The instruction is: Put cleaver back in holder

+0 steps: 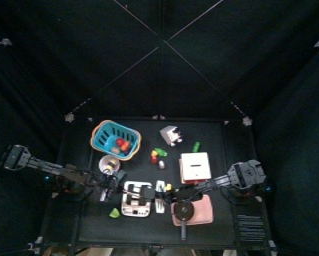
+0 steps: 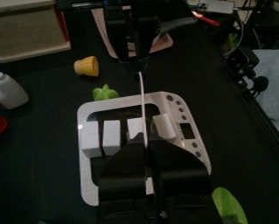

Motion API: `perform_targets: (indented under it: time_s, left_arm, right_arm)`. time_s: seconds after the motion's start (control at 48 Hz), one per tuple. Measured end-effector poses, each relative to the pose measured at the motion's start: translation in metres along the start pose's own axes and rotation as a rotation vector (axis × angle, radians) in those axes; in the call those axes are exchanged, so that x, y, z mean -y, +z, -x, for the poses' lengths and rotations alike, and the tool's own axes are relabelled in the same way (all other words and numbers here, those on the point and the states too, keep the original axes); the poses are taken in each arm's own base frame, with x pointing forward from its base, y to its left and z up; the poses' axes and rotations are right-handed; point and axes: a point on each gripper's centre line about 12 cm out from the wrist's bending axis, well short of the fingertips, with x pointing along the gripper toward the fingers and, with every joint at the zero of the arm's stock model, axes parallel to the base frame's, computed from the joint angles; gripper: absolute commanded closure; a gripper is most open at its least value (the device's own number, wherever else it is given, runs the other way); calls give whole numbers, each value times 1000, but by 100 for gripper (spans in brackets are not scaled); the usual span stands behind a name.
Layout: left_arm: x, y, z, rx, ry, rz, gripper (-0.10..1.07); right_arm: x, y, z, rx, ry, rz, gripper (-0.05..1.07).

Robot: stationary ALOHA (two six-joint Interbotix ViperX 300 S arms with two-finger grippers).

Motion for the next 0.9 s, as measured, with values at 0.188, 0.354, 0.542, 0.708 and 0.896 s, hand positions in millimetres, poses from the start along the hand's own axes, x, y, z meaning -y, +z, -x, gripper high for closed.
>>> perform_targets:
  time_s: [0.188,0.354,0.542,0.708,0.896]
  left_arm:
    - [-1,5,0,36,2,25,25]
    - [-10,7,0,52,34,73,6]
    - [-25,11,4,87,93,96,5]
    - [-40,27,15,179,148,61,5]
    - [-52,38,30,243,213,18,5]
  right_arm:
    - [8,10,5,28,-9,-10,70]
    - [13,20,14,59,-12,-18,70]
    - [11,24,21,71,-2,-39,70]
    - [15,34,36,91,2,-99,70]
    - [25,35,48,52,-23,-197,70]
